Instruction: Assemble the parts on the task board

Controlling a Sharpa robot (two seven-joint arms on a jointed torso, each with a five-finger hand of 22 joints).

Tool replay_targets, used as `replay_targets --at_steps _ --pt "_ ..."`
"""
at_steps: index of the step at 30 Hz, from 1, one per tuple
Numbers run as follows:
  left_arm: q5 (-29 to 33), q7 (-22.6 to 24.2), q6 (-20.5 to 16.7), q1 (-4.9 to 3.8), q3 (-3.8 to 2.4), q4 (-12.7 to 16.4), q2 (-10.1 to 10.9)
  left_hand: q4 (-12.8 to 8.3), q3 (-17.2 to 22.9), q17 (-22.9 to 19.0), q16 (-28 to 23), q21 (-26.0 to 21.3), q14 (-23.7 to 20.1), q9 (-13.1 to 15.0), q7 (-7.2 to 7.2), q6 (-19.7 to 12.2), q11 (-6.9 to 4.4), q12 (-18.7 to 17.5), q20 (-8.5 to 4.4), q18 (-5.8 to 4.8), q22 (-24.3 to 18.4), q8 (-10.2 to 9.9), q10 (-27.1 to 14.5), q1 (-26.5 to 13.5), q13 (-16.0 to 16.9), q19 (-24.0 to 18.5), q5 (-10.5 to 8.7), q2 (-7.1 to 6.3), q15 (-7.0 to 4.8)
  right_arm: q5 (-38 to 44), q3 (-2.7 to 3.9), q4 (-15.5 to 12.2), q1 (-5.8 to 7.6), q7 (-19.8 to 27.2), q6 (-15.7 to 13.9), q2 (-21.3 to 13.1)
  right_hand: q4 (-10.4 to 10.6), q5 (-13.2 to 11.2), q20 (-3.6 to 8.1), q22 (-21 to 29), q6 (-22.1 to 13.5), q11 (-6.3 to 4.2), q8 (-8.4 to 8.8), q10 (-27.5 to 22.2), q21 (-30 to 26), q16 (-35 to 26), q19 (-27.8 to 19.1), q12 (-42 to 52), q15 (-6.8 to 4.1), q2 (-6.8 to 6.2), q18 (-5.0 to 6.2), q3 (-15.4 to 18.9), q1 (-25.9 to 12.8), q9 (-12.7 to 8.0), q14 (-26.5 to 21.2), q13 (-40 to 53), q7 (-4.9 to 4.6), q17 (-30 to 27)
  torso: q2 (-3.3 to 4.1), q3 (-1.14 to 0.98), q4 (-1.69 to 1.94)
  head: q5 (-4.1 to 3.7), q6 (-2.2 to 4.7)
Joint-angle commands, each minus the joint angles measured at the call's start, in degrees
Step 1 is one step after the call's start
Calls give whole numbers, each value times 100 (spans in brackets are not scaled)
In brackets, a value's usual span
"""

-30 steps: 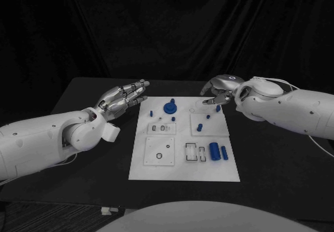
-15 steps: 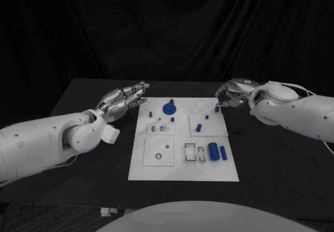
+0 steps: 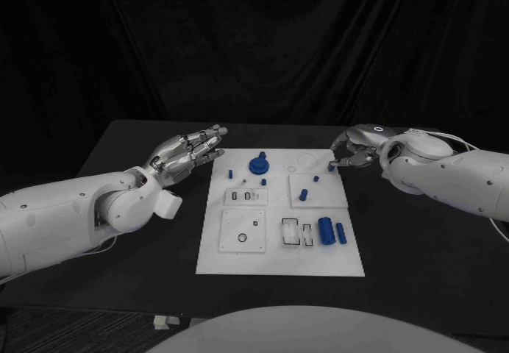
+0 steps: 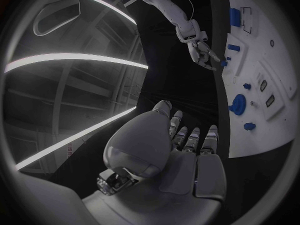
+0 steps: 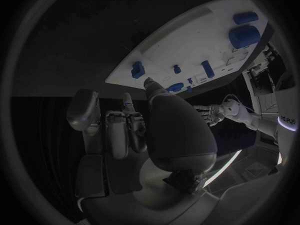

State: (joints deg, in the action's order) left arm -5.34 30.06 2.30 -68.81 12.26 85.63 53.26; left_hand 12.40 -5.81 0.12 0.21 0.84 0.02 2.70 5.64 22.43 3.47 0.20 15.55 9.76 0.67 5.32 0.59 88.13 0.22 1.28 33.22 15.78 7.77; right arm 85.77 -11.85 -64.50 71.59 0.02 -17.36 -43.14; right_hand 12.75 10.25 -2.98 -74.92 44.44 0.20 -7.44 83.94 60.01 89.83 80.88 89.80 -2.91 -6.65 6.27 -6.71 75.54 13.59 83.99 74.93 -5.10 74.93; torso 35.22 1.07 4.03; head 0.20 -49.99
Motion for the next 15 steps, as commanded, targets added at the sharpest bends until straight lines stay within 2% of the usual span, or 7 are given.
replay_targets --at_steps 1,8,15 --pt "3 90 45 6 -5 19 4 2 34 -8 -15 30 3 0 23 0 43 25 48 53 7 19 -5 44 6 5 34 -15 51 7 3 34 -19 -91 -67 18 81 -100 -10 -773 -54 -9 -27 606 -26 17 38 20 -30 -77 -94 8 -2 11 601 1507 -10 1507 2 4 12 -8 -1" --pt "3 90 49 7 -5 17 1 2 34 -8 -15 30 3 0 23 0 43 25 48 53 7 19 -5 44 6 5 34 -15 51 7 3 95 -38 -90 -22 62 110 -131 -11 -767 -71 -8 -26 606 -61 17 29 20 -28 -90 -88 10 13 12 601 1507 -11 1507 5 7 15 -17 -1" --pt "3 87 56 9 -5 12 -3 -8 46 -8 -14 29 3 0 24 2 44 26 49 52 6 20 -4 50 6 4 45 -18 51 7 3 137 -68 -77 20 102 153 23 -17 -774 -66 0 -60 606 -80 17 29 20 -22 -84 -88 -22 148 27 601 1507 -21 1507 3 6 12 -8 -1"
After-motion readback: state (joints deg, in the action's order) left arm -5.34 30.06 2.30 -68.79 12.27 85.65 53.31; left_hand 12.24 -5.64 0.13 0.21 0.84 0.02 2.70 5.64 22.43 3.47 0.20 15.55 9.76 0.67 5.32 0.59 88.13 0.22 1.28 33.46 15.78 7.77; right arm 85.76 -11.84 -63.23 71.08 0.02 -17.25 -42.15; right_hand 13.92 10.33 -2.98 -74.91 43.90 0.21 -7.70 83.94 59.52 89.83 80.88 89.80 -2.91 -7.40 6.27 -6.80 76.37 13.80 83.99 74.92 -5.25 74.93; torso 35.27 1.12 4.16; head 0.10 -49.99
